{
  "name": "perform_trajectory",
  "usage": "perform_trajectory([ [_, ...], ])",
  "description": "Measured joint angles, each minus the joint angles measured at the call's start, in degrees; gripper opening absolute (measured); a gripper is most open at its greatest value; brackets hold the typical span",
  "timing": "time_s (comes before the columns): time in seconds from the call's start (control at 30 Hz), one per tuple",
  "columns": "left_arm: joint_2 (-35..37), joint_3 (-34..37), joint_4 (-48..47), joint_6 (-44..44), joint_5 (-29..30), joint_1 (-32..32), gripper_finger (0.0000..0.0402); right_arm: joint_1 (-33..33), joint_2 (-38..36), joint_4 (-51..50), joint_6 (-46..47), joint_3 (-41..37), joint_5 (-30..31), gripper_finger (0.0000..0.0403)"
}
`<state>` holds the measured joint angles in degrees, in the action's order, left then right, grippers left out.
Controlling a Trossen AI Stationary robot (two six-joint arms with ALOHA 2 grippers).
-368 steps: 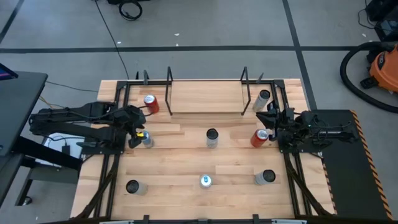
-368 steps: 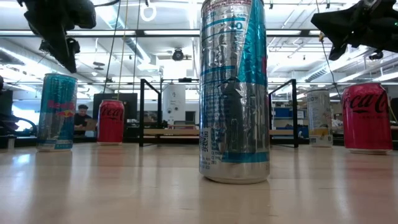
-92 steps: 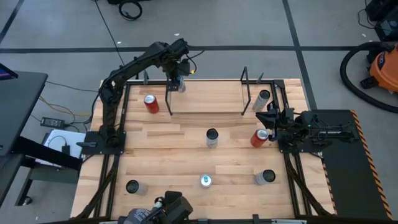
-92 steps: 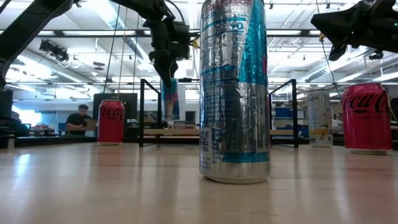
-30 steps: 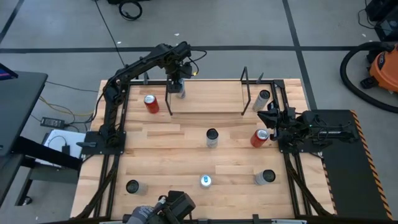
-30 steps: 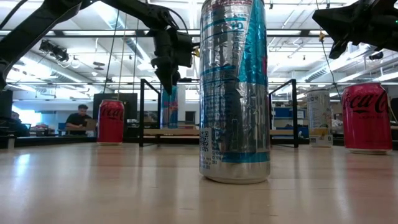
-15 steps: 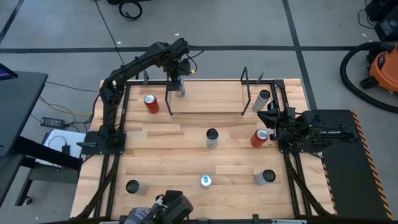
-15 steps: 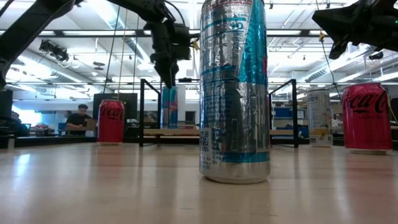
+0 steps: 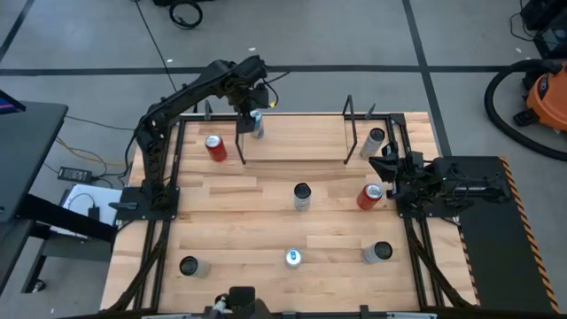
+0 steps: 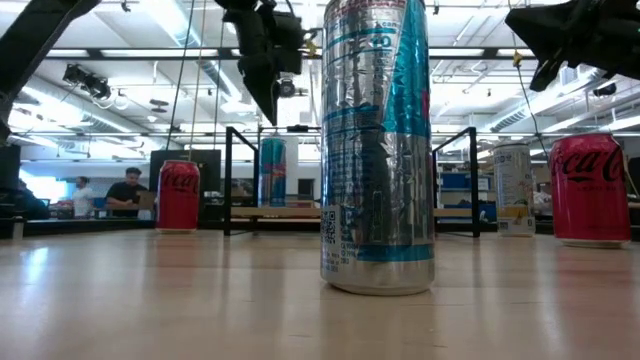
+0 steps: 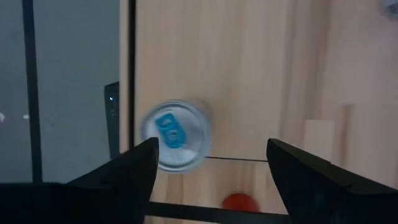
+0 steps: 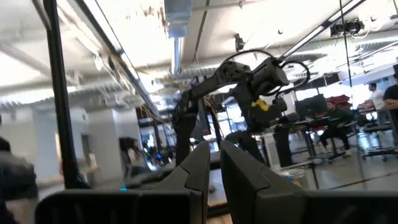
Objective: Place canned beverage on shelf
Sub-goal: Put the top white-blue soda can on the shelf
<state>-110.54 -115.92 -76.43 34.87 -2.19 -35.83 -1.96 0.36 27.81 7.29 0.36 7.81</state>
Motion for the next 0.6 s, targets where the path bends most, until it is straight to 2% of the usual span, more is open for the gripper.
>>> perform_trajectory([
  [0.27,0.88,0.0,-0.57,-2.73,0.38,4.74,0.03,-0.01,0.0,2.12,10.75,0.02,-0.39,0.0048],
  [0.37,0.92,0.0,-0.56,-2.73,0.41,6.25,0.03,-0.01,0.0,2.94,11.53,0.01,-0.69,0.0048],
  [0.47,0.92,0.0,-0.81,-2.75,0.54,7.57,0.03,0.01,0.0,5.06,6.17,0.02,-1.02,0.0048],
  [0.6,0.92,0.0,-2.57,-2.77,2.64,8.94,0.03,-0.01,0.0,6.02,-1.33,0.02,3.16,0.0048],
])
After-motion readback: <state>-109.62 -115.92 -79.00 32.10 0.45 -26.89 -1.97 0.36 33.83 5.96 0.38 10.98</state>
